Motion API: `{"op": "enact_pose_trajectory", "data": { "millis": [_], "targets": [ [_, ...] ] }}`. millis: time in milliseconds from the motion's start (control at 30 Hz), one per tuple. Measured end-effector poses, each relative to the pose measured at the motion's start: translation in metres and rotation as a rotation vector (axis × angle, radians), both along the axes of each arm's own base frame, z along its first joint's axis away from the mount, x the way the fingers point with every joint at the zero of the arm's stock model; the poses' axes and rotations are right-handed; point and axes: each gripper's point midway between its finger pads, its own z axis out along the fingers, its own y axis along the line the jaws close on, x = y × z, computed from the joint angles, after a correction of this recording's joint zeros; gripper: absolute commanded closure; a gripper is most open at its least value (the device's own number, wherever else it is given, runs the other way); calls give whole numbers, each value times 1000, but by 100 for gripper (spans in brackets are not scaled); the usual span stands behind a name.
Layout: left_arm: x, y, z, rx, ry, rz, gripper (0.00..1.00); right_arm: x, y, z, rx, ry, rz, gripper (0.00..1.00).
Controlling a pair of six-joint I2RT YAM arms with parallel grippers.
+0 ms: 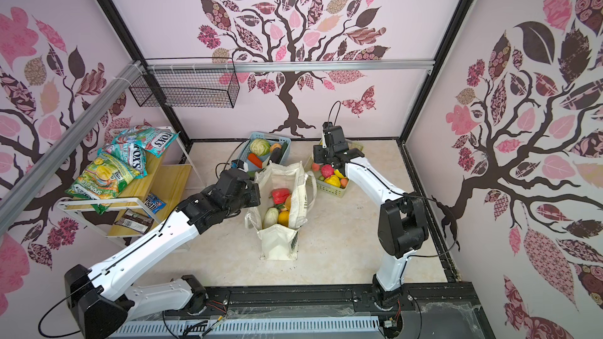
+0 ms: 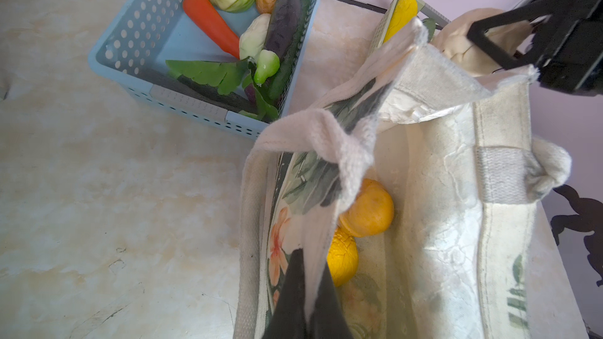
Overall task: Place the food into the grocery bag and tie it
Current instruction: 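Grasp the pale pear with the right gripper and lift it, then carry the pear over the tote bag and lower it inside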
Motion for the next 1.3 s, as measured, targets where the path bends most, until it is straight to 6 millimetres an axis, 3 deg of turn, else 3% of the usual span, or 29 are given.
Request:
{"op": "enact_pose_trajectory", "data": {
  "millis": [367, 533, 800, 1100, 1300],
  "targets": [
    [-2, -5, 1, -6, -3, -11, 100, -32, 2, 89, 120, -166, 57, 39],
    [-1, -8, 0, -6, -5, -15, 100, -49, 8, 114, 199, -209, 110, 39],
    [-1, -11, 0, -10, -7, -18, 100, -70, 29, 112, 292, -175, 202, 39],
    [0, -17, 0, -16, -14, -29, 100, -112, 78, 107, 339, -139, 349, 39],
    [0, -19, 1, -21, -18, -34, 100, -129, 93, 86, 361, -86, 393, 40]
  ]
}}
